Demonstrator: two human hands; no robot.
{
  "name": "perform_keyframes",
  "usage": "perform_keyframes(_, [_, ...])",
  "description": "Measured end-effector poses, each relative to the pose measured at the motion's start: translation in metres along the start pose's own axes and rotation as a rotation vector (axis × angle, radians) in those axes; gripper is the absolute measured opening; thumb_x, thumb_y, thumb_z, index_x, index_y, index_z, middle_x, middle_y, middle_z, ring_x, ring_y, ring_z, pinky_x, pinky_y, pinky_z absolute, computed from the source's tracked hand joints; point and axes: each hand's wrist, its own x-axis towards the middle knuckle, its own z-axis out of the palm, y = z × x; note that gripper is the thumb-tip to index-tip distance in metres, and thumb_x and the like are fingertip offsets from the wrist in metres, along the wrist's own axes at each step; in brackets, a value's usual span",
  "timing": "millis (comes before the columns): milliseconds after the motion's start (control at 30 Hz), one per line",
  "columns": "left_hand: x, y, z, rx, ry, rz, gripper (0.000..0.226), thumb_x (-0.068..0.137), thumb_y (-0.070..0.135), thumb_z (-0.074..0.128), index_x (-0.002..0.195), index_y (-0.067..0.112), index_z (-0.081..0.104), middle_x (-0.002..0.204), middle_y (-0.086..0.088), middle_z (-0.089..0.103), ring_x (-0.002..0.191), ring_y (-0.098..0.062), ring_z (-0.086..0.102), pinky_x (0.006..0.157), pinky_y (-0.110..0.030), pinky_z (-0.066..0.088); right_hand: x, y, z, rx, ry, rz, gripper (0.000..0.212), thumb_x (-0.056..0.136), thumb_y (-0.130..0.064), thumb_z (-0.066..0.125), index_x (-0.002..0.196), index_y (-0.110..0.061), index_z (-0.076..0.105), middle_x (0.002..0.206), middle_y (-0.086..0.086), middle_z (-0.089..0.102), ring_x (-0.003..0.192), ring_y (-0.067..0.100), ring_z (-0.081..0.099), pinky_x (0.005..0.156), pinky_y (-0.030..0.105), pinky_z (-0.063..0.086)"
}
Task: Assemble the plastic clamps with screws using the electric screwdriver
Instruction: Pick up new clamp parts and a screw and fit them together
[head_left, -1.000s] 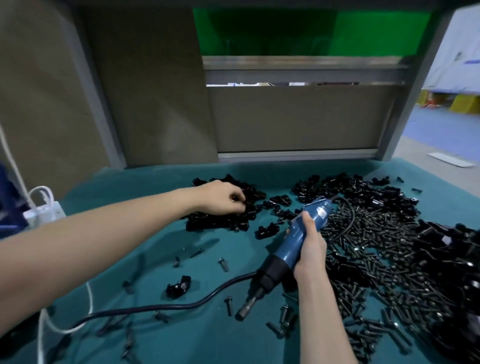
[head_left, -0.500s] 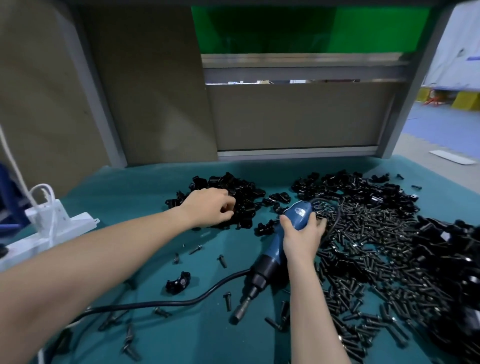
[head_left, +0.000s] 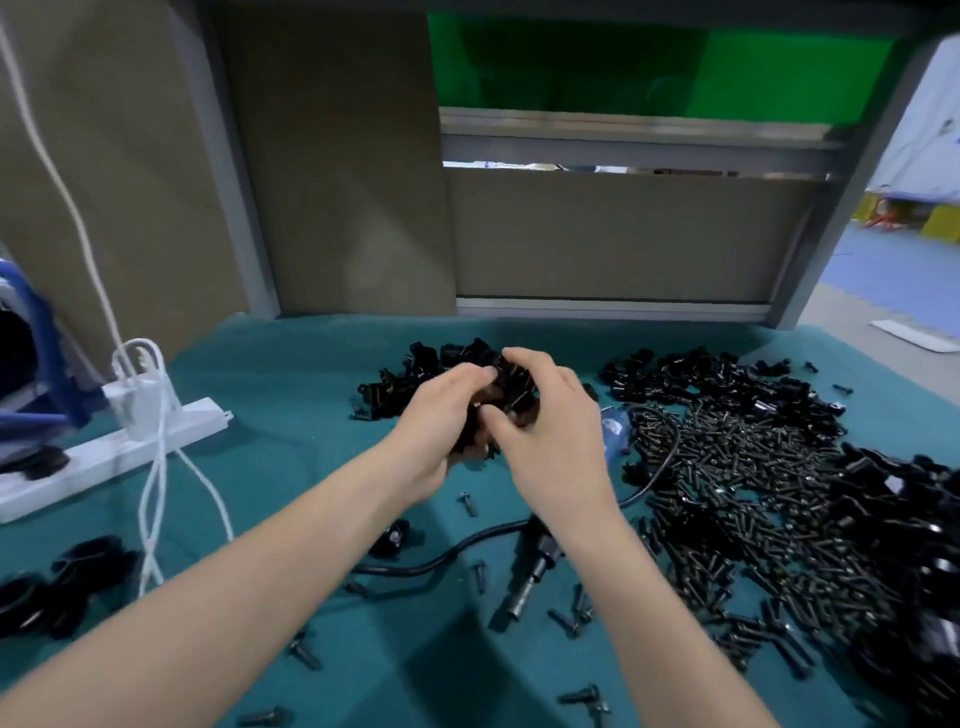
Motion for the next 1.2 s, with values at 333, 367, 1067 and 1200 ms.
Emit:
perform_keyframes(333, [-0.069, -0.066, -0.032, -0.591, 0.113, -0.174, 0.05, 0.077, -0.02, 0.021, 0.101, 0.005, 0.057, 0.087, -0.012, 0.068, 0.07, -0.018, 0.052, 0.065, -0.028, 0.043, -0.075, 0.03, -0.019, 0.57, -0.109, 0.255, 0.019, 0.081, -0.005, 0.074, 0.09, -0.021, 0.07, 0.084, 0.003, 0.073, 0.064, 0.015, 0.067, 0.059, 0.02, 0.054])
perform_keyframes(367, [-0.071, -0.07, -0.031, -0.561, 0.136, -0.132, 0.047, 0.084, -0.023, 0.024, 0.101, 0.005, 0.058, 0.084, -0.011, 0.069, 0.072, -0.017, 0.056, 0.065, -0.027, 0.048, -0.081, 0.031, -0.018, 0.626, -0.135, 0.275, 0.018, 0.082, -0.002, 0.073, 0.09, -0.018, 0.07, 0.085, 0.007, 0.073, 0.067, 0.018, 0.069, 0.062, 0.021, 0.055])
perform_keyframes(1067, [-0.1, -0.081, -0.02, -0.229, -0.045, 0.066, 0.043, 0.071, 0.019, 0.068, 0.113, 0.023, 0.072, 0.11, -0.004, 0.073, 0.103, -0.017, 0.069, 0.081, -0.025, 0.056, -0.105, 0.03, -0.01, 0.349, -0.11, 0.201, 0.034, 0.076, -0.01, 0.079, 0.096, -0.036, 0.069, 0.086, -0.022, 0.071, 0.083, -0.002, 0.066, 0.073, 0.007, 0.047])
perform_keyframes(1200, [-0.1, -0.081, -0.021, -0.219, -0.074, 0.096, 0.043, 0.064, 0.027, 0.074, 0.106, 0.034, 0.075, 0.108, -0.002, 0.074, 0.103, -0.015, 0.068, 0.081, -0.025, 0.056, -0.105, 0.03, -0.011, 0.404, -0.113, 0.183, 0.034, 0.075, -0.008, 0.079, 0.096, -0.034, 0.07, 0.089, -0.019, 0.07, 0.086, -0.001, 0.066, 0.074, 0.007, 0.046])
